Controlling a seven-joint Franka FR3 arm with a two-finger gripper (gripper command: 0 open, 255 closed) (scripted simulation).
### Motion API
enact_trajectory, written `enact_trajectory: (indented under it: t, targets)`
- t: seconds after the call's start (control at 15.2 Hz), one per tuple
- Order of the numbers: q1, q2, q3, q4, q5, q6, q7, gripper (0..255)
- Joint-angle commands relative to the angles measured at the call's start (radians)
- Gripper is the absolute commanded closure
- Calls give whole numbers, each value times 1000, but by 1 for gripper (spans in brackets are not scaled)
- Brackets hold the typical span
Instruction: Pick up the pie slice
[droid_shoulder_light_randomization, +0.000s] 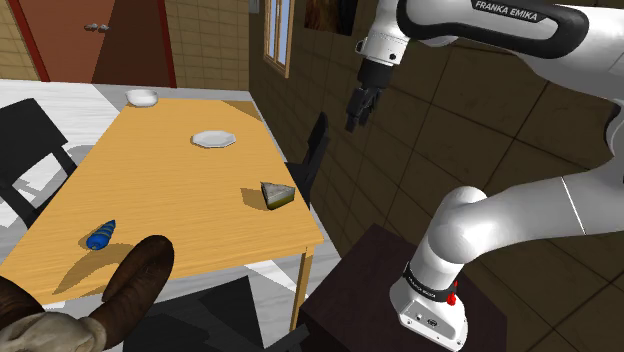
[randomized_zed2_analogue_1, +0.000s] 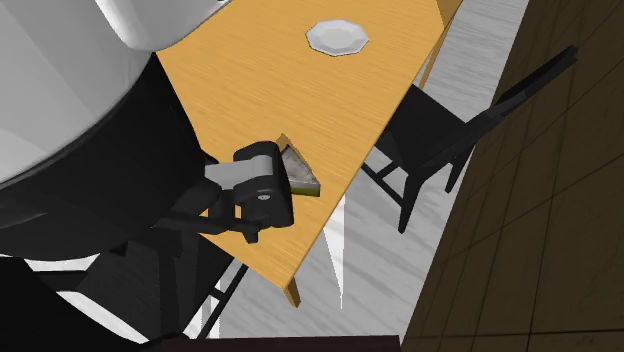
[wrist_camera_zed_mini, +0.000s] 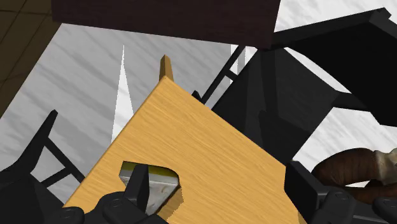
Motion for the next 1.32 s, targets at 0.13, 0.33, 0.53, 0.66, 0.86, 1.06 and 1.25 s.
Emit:
enact_trajectory:
  t: [0.13,0.33,0.53,0.66,0.86,1.06,1.25]
  targets:
    - [7,33,-18,-34,-15,61,-54,0]
    - [17,93,-45,-74,-36,153,-133,0]
    - [27,167,-71,-101,-54,246,-210,0]
    - [34,223,-88,-112,-63,307,-260,0]
    - [45,316,-112,-116,-74,398,-336,0]
    - [57,418,-135,-107,-79,485,-411,0]
    - [68,527,-153,-84,-77,565,-486,0]
